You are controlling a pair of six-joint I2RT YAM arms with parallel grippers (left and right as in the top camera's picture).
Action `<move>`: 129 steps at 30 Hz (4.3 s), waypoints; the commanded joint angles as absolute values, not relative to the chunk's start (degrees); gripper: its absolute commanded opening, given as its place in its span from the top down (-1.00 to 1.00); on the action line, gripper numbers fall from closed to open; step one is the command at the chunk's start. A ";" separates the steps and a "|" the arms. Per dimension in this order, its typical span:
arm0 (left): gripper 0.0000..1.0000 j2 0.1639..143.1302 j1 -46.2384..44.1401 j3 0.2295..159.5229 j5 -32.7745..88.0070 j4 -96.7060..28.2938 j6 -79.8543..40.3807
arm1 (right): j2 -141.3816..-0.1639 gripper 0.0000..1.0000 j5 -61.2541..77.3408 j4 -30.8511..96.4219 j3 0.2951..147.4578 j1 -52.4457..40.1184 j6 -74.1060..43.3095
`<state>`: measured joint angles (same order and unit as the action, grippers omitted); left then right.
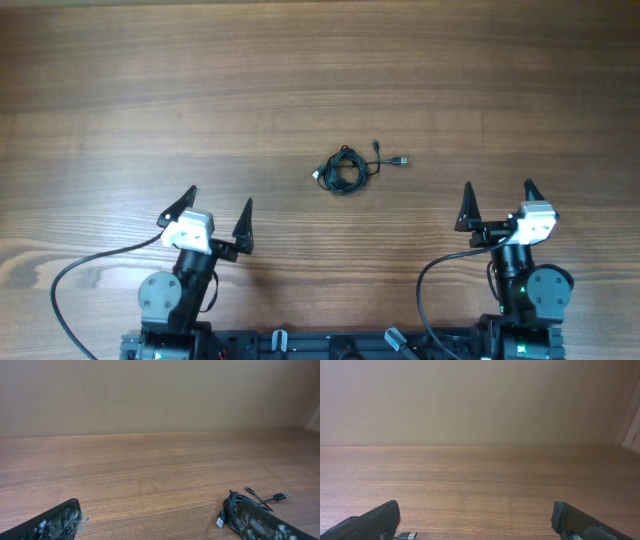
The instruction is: Untangle cables
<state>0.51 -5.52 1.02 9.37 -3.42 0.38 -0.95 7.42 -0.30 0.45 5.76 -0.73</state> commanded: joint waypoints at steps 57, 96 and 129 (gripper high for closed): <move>-1.00 55.57 -12.25 57.84 24.99 -29.65 -3.68 | -1.04 -0.99 6.81 -0.45 0.30 5.52 -0.08; 0.18 110.34 -32.14 61.34 8.51 -4.99 5.58 | -1.04 -1.00 6.81 -0.45 0.30 5.52 -0.05; 0.92 89.14 -17.67 61.41 32.99 -18.37 -0.95 | -7.31 -0.99 15.46 -0.89 4.75 5.52 -46.94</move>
<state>89.71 -17.87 61.12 26.76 -16.99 -5.89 -3.07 14.61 -1.50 0.73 5.72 -53.34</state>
